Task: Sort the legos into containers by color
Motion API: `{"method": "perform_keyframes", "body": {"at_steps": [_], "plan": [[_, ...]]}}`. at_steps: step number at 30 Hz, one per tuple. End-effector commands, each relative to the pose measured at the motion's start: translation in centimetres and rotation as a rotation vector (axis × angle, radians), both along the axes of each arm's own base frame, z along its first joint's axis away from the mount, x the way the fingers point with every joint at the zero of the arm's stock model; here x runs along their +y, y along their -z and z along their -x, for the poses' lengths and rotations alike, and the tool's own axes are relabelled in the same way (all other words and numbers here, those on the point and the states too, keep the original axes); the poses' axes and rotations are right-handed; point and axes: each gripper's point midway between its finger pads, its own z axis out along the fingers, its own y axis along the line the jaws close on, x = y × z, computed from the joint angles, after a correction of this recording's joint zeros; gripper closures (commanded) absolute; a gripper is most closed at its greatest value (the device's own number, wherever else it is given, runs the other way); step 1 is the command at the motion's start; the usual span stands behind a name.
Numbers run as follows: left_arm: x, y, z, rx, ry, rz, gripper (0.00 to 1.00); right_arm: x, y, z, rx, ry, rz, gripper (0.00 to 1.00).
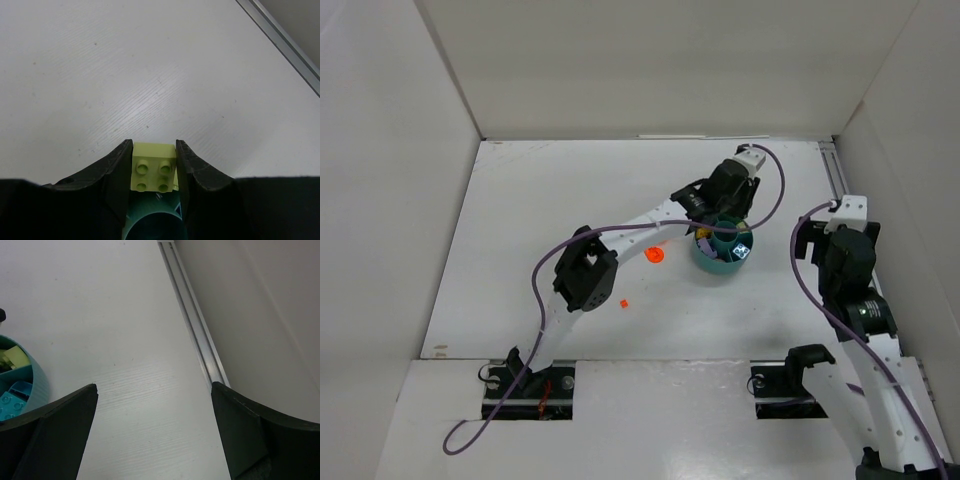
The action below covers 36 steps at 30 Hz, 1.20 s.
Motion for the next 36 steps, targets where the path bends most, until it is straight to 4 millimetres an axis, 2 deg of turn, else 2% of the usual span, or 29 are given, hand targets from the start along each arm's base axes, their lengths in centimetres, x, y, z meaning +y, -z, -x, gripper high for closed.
{"method": "perform_keyframes", "body": {"at_steps": [1,6,12,14,16,20,23,24,25,29,30,31,33,34,36], "plan": [[0.0,-0.8,-0.7,-0.054,0.006,0.028,0.76,0.1,-0.4,-0.5,-0.014,-0.009,0.000,0.00],[-0.4,-0.5,-0.1,-0.051,0.044,0.037,0.75,0.1,-0.4,-0.5,-0.011,-0.011,0.008,0.00],[0.2,1.3,0.0,-0.034,0.035,0.008,0.75,0.3,-0.6,-0.6,-0.020,-0.020,0.004,0.00],[0.3,0.4,0.2,-0.048,0.035,0.026,0.75,0.3,-0.4,-0.8,-0.011,-0.020,0.005,0.00],[0.2,1.1,0.7,-0.048,0.048,0.012,0.71,0.3,0.0,-0.8,-0.002,-0.020,0.006,0.00],[0.2,1.3,0.8,-0.034,0.044,0.010,0.67,0.4,0.0,-0.8,-0.001,-0.029,0.004,0.00],[0.5,1.4,1.1,-0.022,0.040,0.007,0.61,0.4,0.0,-0.8,0.002,-0.031,0.012,0.00],[0.7,0.9,0.9,-0.031,0.030,0.011,0.58,0.5,0.0,-0.8,0.002,-0.040,0.009,0.00],[0.8,1.3,1.0,-0.025,0.030,0.004,0.56,0.5,0.0,-0.8,0.002,-0.040,0.009,0.00],[0.8,-1.2,1.1,-0.047,0.026,0.048,0.53,0.7,-0.2,-1.0,-0.008,-0.050,0.005,0.00],[0.6,-1.2,1.4,-0.050,0.027,0.046,0.53,0.7,-0.2,-1.0,-0.008,-0.050,0.005,0.00],[0.5,-2.2,1.4,-0.065,0.026,0.065,0.53,0.7,-0.2,-1.0,-0.008,-0.050,0.005,0.00],[0.7,-2.4,1.5,-0.066,0.026,0.067,0.53,0.7,-0.4,-1.1,-0.016,-0.053,0.012,0.00],[0.7,-3.3,1.5,-0.084,0.030,0.077,0.50,0.7,-0.4,-1.1,-0.016,-0.053,0.012,0.00],[0.6,-4.5,1.4,-0.097,0.030,0.096,0.50,0.7,-0.4,-1.1,-0.016,-0.053,0.012,0.00]]}}
